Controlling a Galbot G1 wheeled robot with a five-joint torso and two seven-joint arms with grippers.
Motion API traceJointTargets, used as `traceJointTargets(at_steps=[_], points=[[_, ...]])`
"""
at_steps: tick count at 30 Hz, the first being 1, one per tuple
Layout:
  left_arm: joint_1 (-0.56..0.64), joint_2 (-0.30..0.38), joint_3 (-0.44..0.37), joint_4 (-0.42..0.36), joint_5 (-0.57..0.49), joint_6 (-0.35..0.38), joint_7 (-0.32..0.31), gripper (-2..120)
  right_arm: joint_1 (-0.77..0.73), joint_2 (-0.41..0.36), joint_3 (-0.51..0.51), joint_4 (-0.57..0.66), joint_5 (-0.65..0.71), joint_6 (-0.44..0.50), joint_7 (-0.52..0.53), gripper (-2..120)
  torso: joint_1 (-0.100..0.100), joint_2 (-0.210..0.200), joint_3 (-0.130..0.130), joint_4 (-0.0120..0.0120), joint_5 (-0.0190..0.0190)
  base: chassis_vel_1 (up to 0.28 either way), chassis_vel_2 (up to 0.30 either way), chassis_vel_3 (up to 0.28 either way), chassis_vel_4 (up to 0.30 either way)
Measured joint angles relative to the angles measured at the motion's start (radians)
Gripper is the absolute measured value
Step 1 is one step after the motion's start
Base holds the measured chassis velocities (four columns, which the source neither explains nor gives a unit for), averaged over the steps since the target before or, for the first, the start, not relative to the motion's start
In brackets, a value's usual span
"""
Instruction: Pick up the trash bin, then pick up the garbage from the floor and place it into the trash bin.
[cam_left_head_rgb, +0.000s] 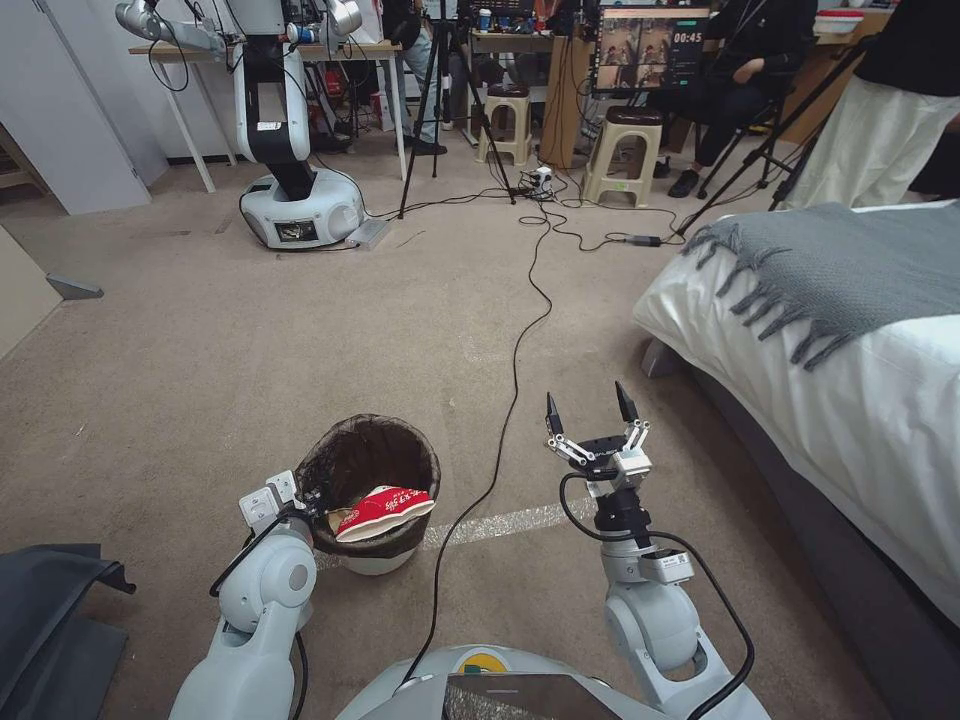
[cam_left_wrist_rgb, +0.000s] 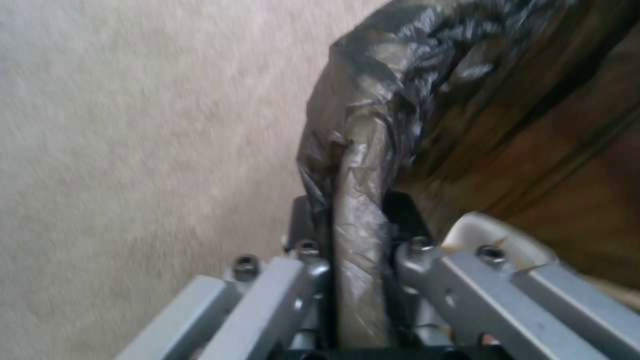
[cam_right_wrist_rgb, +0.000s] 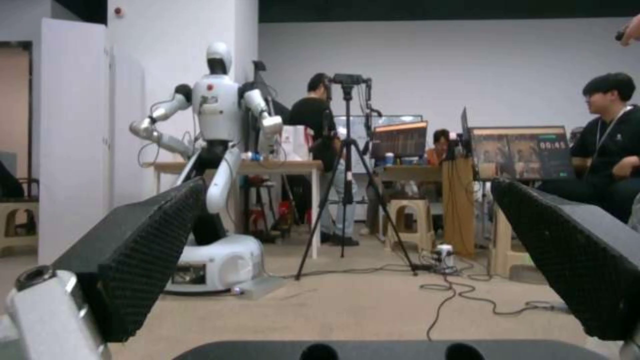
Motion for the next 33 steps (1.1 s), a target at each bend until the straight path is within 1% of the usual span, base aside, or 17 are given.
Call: traceJointTargets(at_steps=[1, 2, 3, 6, 7, 9, 13, 16, 17, 19, 20, 22, 23, 25, 26, 28, 33], points=[[0.001, -0.001, 0.001, 0.0, -0.003, 0.001, 0.003, 13, -0.001, 0.0, 0.0, 0.0, 0.0, 0.0, -0.001, 100, 0.0, 0.0, 0.0, -0.0001, -0.0013, 0.0, 0.0, 0.0, 0.0], [0.0, -0.001, 0.002, 0.001, -0.006, 0.001, 0.007, 17, -0.002, 0.0, 0.001, 0.0, -0.001, 0.001, -0.001, 100, 0.0, 0.0, 0.0, -0.0005, -0.0012, 0.0, 0.0, 0.0, 0.0], [0.0, -0.001, 0.002, 0.001, -0.006, 0.001, 0.007, 17, -0.002, 0.0, 0.001, 0.0, -0.001, 0.001, -0.001, 100, 0.0, 0.0, 0.0, -0.0005, -0.0012, 0.0, 0.0, 0.0, 0.0], [0.0, 0.0, 0.003, 0.0, -0.006, 0.003, 0.016, 33, -0.005, 0.001, 0.002, -0.001, -0.003, 0.004, -0.002, 100, 0.0, 0.0, 0.0, -0.0005, -0.0004, 0.0, 0.0, 0.0, 0.0], [0.0, 0.0, 0.003, 0.0, -0.006, 0.003, 0.016, 33, -0.005, 0.001, 0.002, -0.001, -0.003, 0.004, -0.002, 100, 0.0, 0.0, 0.0, -0.0005, -0.0004, 0.0, 0.0, 0.0, 0.0], [-0.001, 0.002, 0.005, -0.003, -0.006, 0.004, 0.019, 43, -0.007, 0.001, 0.002, -0.001, -0.003, 0.005, -0.004, 100, 0.0, 0.0, 0.0, -0.0004, -0.0003, 0.0, 0.0, 0.0, 0.0], [-0.001, 0.004, 0.005, -0.006, -0.006, 0.005, 0.019, 51, -0.008, 0.002, 0.002, -0.003, -0.005, 0.007, -0.005, 100, 0.0, 0.0, 0.0, -0.0003, -0.0004, 0.0, 0.0, 0.0, 0.0], [-0.002, 0.006, 0.004, -0.014, -0.005, 0.006, 0.019, 66, -0.012, 0.002, 0.001, -0.004, -0.006, 0.01, -0.008, 100, 0.0, 0.0, 0.0, -0.0002, 0.0, 0.0, 0.0, 0.0, 0.0], [-0.002, 0.006, 0.004, -0.014, -0.005, 0.006, 0.019, 66, -0.012, 0.002, 0.001, -0.004, -0.006, 0.01, -0.008, 100, 0.0, 0.0, 0.0, -0.0002, 0.0, 0.0, 0.0, 0.0, 0.0], [-0.002, 0.006, 0.005, -0.018, -0.005, 0.006, 0.02, 74, -0.013, 0.002, 0.0, -0.004, -0.007, 0.012, -0.009, 100, 0.0, 0.0, 0.0, -0.0001, 0.0, 0.0, 0.0, 0.0, 0.0], [-0.002, 0.006, 0.005, -0.019, -0.004, 0.006, 0.02, 80, -0.013, 0.002, 0.0, -0.004, -0.007, 0.012, -0.01, 100, 0.0, 0.0, 0.0, -0.0001, 0.0, 0.0, 0.0, 0.0, 0.0], [-0.002, 0.006, 0.005, -0.02, -0.004, 0.005, 0.02, 81, -0.013, 0.002, 0.0, -0.004, -0.007, 0.012, -0.01, 100, 0.0, 0.0, 0.0, -0.0001, 0.0, 0.0, 0.0, 0.0, 0.0], [-0.002, 0.007, 0.006, -0.023, -0.004, 0.005, 0.02, 91, -0.014, 0.002, 0.0, -0.004, -0.007, 0.012, -0.011, 100, 0.0, 0.0, 0.0, 0.0, 0.0, 0.0, 0.0, 0.0, 0.0], [-0.002, 0.007, 0.006, -0.023, -0.004, 0.005, 0.02, 91, -0.014, 0.002, 0.0, -0.004, -0.007, 0.012, -0.011, 100, 0.0, 0.0, 0.0, 0.0, 0.0, 0.0, 0.0, 0.0, 0.0], [-0.002, 0.007, 0.006, -0.024, -0.003, 0.005, 0.02, 97, -0.014, 0.002, 0.0, -0.003, -0.007, 0.012, -0.011, 100, 0.0, 0.0, 0.0, -0.0001, 0.0, 0.0, 0.0, 0.0, 0.0], [-0.002, 0.007, 0.007, -0.025, -0.003, 0.005, 0.02, 99, -0.014, 0.002, 0.0, -0.003, -0.007, 0.012, -0.011, 100, 0.0, 0.0, 0.0, -0.0001, 0.0, 0.0, 0.0, 0.0, 0.0], [-0.004, 0.009, 0.008, -0.028, 0.0, 0.005, 0.02, 100, -0.016, 0.0, 0.0, -0.001, -0.007, 0.013, -0.012, 100, 0.0, 0.0, 0.0, -0.0001, 0.0001, 0.0, 0.0, 0.0, 0.0]])
